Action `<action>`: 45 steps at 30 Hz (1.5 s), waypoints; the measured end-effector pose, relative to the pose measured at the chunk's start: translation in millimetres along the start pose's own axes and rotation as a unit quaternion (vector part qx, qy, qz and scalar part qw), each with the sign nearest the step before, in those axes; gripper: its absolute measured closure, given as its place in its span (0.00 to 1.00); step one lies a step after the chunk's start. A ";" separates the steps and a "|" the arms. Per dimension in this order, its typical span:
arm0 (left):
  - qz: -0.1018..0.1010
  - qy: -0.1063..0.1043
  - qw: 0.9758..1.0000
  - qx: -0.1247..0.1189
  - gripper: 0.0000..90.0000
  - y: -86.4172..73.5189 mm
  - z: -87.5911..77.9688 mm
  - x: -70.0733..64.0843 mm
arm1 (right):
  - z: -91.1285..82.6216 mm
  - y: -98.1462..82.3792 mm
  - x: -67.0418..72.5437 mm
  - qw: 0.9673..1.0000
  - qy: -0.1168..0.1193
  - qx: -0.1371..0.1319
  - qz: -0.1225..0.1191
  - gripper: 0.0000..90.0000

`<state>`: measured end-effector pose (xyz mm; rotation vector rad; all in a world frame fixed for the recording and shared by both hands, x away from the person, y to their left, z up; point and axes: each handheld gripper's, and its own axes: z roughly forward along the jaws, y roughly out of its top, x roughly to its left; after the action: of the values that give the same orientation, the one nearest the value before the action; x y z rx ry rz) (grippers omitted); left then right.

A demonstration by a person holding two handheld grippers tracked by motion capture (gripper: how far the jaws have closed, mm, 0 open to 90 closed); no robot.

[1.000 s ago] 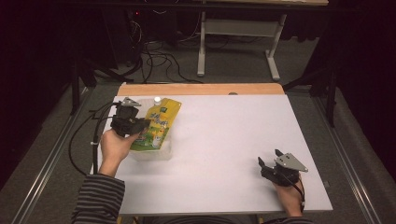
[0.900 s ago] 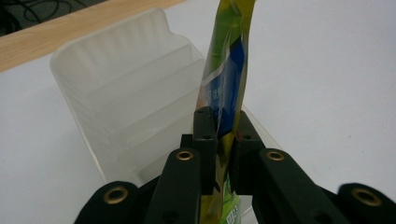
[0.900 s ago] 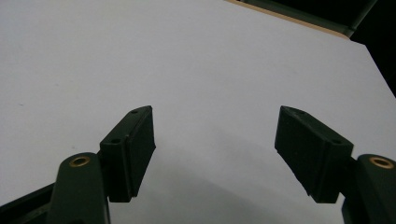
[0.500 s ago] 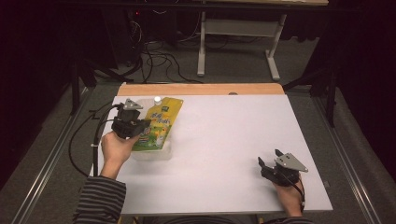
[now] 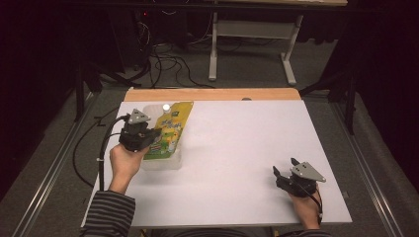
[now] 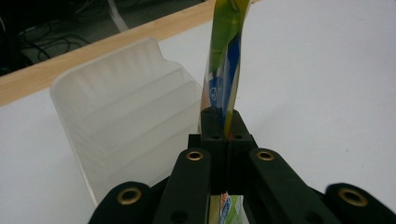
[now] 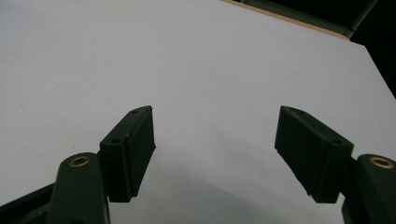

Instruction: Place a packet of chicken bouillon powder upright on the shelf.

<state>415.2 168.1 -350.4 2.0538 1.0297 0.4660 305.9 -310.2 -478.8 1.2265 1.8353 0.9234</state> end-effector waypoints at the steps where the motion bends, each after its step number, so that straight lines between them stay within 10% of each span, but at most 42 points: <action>1: -0.002 0.000 1.000 0.005 0.99 -0.1 -0.7 1.1 | 0.0 0.0 -0.1 1.000 0.000 0.000 -0.001 0.32; 18: -0.014 -0.002 0.997 0.079 0.97 -4.6 1.3 5.1 | 0.3 0.0 0.1 1.000 0.000 0.000 -0.001 0.33; 32: 0.012 0.025 1.000 -0.004 1.00 -23.0 6.7 -6.4 | 0.3 0.1 0.6 1.000 -0.002 0.001 -0.003 0.33; 45: -0.001 0.004 1.000 -0.020 1.00 -42.7 4.1 -2.7 | 0.6 0.2 0.6 1.000 -0.002 0.000 -0.005 0.33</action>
<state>394.2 179.9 -386.0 2.0176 1.0186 0.4907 306.4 -309.5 -479.1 1.2174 1.8380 0.9148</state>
